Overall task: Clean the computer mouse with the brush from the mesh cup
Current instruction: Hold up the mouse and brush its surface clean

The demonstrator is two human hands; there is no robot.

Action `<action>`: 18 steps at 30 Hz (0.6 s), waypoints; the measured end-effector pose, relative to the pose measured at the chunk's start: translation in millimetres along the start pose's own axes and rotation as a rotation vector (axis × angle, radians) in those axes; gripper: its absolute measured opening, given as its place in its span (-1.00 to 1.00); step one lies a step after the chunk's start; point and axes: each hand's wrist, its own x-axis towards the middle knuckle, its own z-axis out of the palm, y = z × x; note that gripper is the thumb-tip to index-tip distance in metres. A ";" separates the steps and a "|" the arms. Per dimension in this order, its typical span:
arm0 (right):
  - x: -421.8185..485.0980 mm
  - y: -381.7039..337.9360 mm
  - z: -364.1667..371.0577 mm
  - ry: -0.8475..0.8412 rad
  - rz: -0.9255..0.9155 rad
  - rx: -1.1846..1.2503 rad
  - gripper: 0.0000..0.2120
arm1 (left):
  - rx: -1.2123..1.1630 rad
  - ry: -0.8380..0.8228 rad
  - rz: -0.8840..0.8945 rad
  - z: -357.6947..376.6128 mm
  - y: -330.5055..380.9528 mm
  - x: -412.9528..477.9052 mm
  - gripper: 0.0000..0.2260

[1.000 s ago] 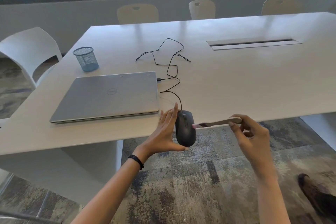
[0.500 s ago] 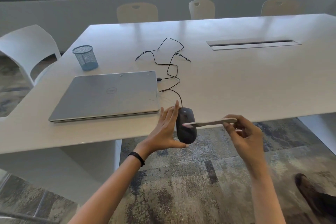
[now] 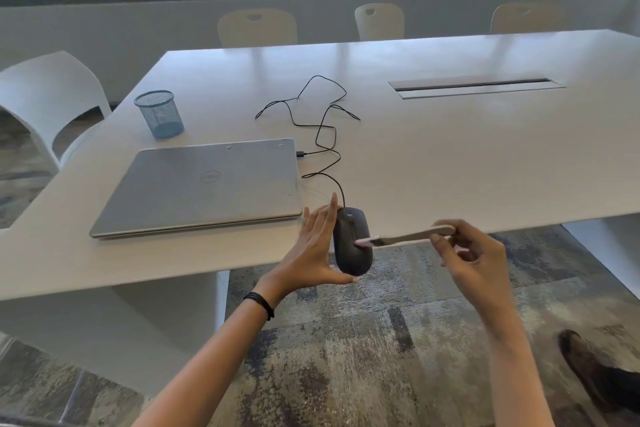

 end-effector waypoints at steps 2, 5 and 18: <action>-0.2 2.6 -5.2 -0.093 0.036 0.025 -0.68 | 0.000 0.000 -0.002 -0.1 -0.2 -0.2 0.22; -0.5 4.6 -5.1 -0.147 0.069 0.002 -0.71 | 0.010 0.011 0.004 -0.9 0.5 0.6 0.21; -3.1 -0.1 3.0 -0.033 0.057 0.202 -0.86 | 0.005 0.043 0.013 -1.0 -4.0 -0.1 0.18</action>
